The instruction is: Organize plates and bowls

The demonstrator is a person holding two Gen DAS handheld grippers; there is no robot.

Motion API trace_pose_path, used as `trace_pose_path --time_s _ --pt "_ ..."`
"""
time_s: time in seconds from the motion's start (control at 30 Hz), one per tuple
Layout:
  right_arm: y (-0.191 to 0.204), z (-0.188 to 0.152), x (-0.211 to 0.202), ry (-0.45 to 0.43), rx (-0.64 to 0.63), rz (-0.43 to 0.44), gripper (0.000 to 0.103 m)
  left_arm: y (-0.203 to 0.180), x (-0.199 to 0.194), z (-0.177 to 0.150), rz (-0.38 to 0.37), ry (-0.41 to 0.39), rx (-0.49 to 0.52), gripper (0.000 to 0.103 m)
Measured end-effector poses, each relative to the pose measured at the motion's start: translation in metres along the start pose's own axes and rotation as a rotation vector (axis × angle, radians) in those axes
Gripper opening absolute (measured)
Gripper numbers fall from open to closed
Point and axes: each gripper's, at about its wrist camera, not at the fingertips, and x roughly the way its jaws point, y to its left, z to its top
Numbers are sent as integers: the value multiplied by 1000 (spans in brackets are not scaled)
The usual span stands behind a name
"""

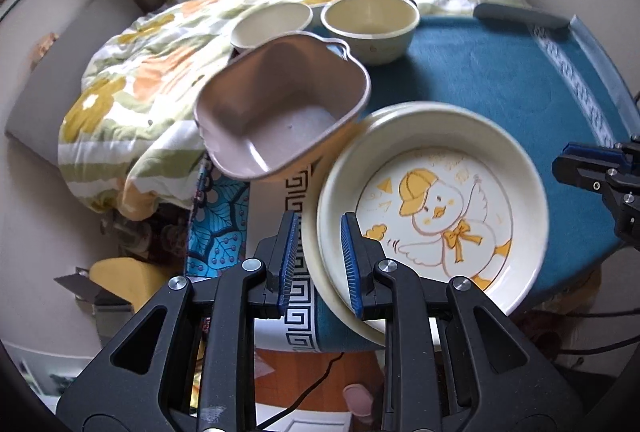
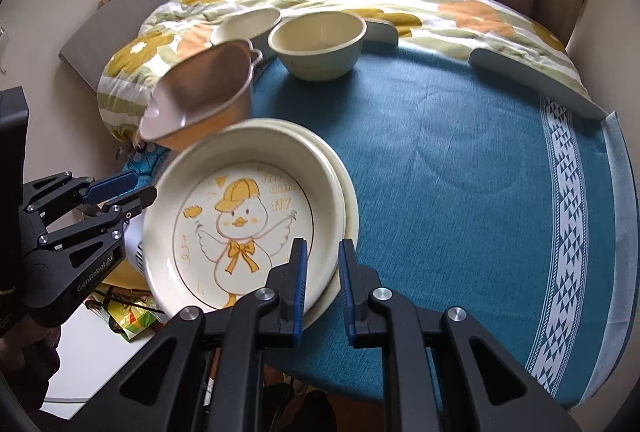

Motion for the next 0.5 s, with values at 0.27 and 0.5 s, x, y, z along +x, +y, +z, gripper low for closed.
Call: trace_pose_path --time_s 0.27,0.5 --pt "-7 40 -44 -153 -32 120 103 54 -49 24 -88 -133 -298 103" --pt "4 82 -8 -55 -130 83 103 85 -10 28 -59 -19 -352 103"
